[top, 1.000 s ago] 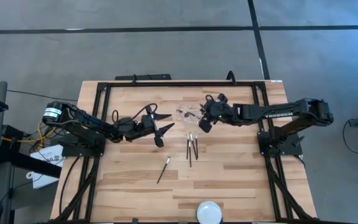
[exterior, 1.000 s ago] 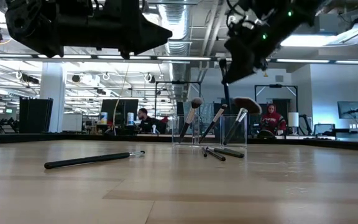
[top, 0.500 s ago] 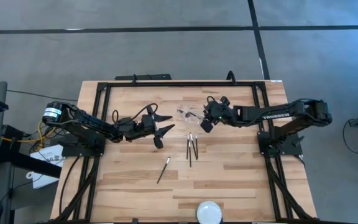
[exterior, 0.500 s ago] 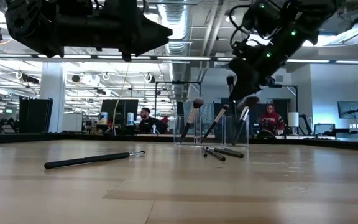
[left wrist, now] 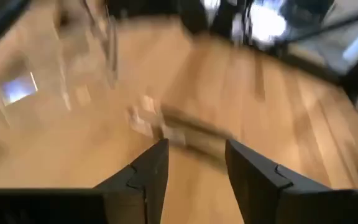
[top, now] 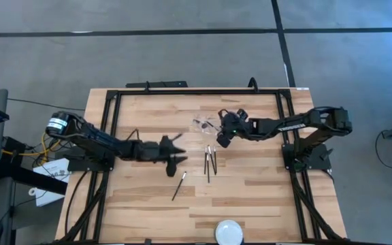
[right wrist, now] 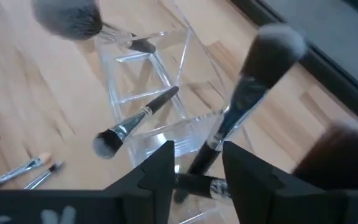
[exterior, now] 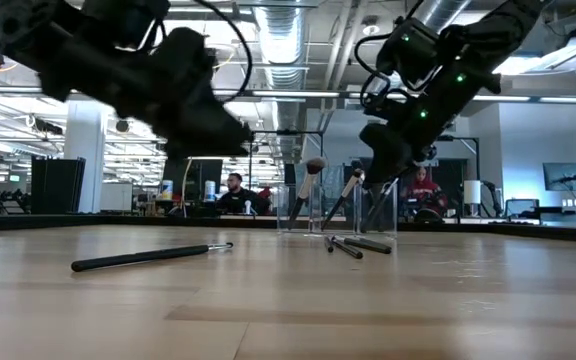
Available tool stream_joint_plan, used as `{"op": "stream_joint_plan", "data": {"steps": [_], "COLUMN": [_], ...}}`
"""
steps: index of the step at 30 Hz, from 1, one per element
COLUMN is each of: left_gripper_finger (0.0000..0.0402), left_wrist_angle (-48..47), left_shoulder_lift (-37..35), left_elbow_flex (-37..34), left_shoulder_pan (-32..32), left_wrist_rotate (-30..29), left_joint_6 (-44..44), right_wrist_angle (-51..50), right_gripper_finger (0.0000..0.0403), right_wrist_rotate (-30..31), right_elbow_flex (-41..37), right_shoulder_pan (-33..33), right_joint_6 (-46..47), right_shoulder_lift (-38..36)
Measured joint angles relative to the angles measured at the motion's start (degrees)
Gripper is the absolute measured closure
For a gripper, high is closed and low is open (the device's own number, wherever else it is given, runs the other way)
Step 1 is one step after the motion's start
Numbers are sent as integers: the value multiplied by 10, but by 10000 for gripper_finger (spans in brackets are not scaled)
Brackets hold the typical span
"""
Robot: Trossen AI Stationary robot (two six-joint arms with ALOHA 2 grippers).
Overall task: Put items in baskets/containers
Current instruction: Put the black eyeshadow brush into the transparent organizer
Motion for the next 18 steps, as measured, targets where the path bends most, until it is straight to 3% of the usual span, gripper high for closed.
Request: {"op": "stream_joint_plan", "data": {"steps": [4, 9, 18], "left_gripper_finger": [251, 254, 255], "left_wrist_angle": [-43, -46, -45], "left_shoulder_lift": [3, 32, 168], "left_elbow_flex": [0, 4, 68], "left_shoulder_pan": [-56, -110, -152], "left_wrist_rotate": [-12, -79, -92], "left_joint_6": [-75, -127, -156], "right_wrist_angle": [-2, 0, 10], "right_gripper_finger": [257, 246, 255], "right_wrist_rotate": [-3, -1, -1], "right_elbow_flex": [12, 38, 50], "right_shoulder_pan": [13, 38, 86], "right_joint_6": [-17, -47, -76], "right_shoulder_lift": [-37, -89, -155]}}
